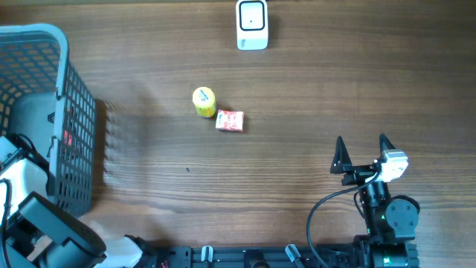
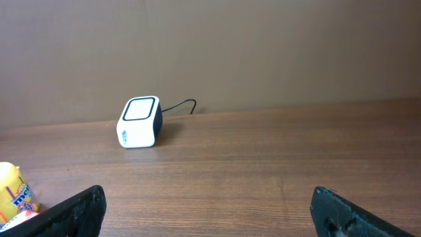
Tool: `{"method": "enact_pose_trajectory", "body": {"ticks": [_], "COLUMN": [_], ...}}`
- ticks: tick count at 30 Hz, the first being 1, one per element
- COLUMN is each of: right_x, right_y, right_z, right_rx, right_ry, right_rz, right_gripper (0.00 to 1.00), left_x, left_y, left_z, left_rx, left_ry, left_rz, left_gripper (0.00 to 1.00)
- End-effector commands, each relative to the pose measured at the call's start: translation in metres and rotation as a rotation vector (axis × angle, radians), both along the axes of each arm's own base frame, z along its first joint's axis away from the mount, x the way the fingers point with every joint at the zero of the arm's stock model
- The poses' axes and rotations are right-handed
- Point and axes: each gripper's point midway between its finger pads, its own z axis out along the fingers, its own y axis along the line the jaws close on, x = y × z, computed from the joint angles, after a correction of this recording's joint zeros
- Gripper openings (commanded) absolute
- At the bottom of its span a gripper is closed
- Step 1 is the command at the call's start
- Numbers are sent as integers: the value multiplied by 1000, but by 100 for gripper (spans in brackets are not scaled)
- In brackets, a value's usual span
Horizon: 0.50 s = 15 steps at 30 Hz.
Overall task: Scan the item barcode
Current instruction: 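Reach into the basket and grasp the tin can with the left gripper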
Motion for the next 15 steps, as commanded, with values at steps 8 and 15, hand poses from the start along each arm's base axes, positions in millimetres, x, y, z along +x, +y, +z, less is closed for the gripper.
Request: {"method": "enact_pose_trajectory", "body": {"ticks": [8,15], "right_x": [0,0], "right_y": [-1,-1], "right_z": [1,1], "right_rx": [16,16], "right_ry": [-3,-3], "right_rz": [-7,-6], "right_gripper": [100,100], "left_x": [1,11], "left_y": [-19,-22], "left_z": [-18,-16], "left_rx": [-86,-108], "left_ry": [-33,-86], "left_rz": [0,-12], "left_gripper": [63,57]}}
